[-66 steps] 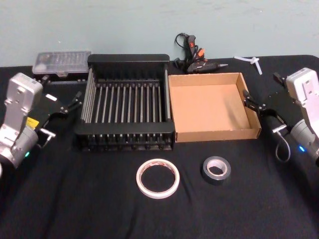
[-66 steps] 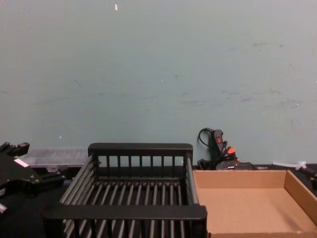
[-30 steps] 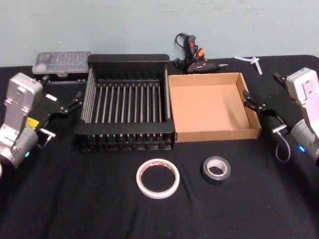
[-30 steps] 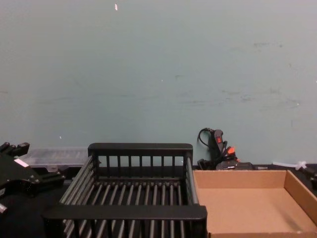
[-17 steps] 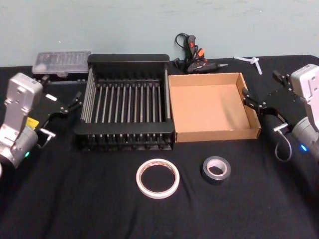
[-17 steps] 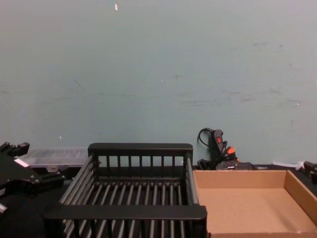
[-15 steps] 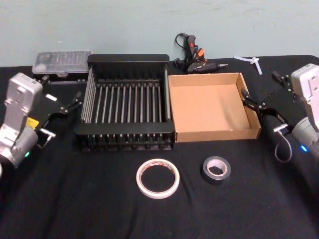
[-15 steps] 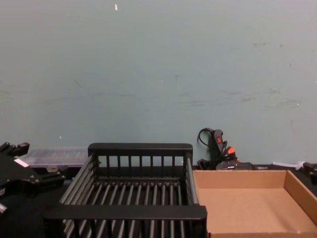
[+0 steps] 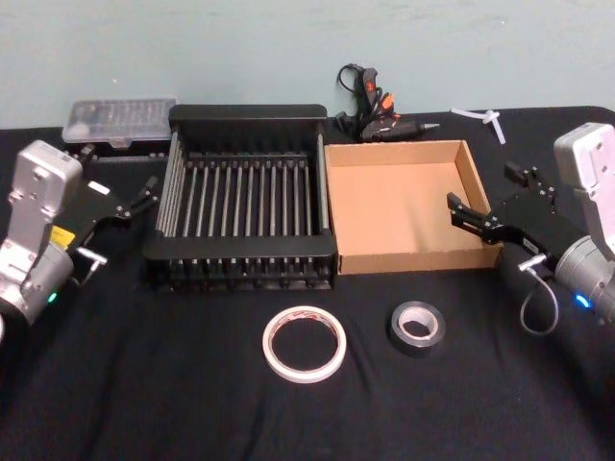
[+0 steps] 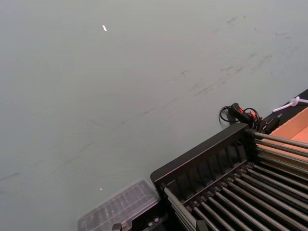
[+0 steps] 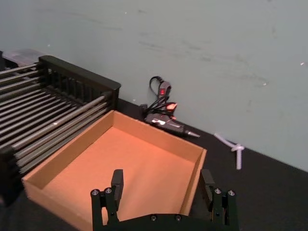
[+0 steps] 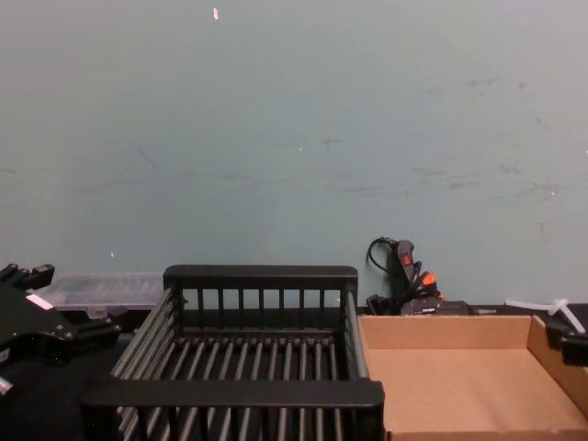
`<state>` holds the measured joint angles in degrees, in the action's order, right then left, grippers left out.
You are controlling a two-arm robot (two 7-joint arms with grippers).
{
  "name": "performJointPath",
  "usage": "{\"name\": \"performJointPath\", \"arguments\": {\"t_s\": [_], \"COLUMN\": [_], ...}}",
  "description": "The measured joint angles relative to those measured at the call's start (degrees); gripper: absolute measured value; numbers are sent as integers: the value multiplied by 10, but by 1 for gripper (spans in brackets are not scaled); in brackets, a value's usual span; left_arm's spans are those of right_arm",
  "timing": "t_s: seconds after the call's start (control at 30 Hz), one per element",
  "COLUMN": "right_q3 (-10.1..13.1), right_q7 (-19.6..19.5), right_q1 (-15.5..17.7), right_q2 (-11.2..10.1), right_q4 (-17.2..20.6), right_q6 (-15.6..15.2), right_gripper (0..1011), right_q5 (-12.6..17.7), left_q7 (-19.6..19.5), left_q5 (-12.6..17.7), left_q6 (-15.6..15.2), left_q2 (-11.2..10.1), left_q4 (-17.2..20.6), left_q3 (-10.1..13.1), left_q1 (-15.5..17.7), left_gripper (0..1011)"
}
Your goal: Pick up the white tape and place it into the black box , Pick up the silver tape and place it into the brown box.
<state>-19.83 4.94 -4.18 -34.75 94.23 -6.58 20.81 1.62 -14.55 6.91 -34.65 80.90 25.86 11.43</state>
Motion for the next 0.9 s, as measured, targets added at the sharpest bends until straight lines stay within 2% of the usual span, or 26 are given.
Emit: {"name": "performJointPath", "arguments": {"t_s": [0.3,0.9], "right_q3": [12,34], "right_q7": [16,25], "right_q1": [29,104], "right_q2": [0,1], "right_q4": [57,148], "right_q6": [-70,-169], "right_gripper": [1002,1002], "right_q5": [18,32], "left_q7": [0,0], "left_q5": [0,0], "left_q6": [0,0], "left_q2": [0,0], "left_q4": [0,0], "left_q3": [0,0], "left_q1": [0,0], "left_gripper": [1001,1002]}}
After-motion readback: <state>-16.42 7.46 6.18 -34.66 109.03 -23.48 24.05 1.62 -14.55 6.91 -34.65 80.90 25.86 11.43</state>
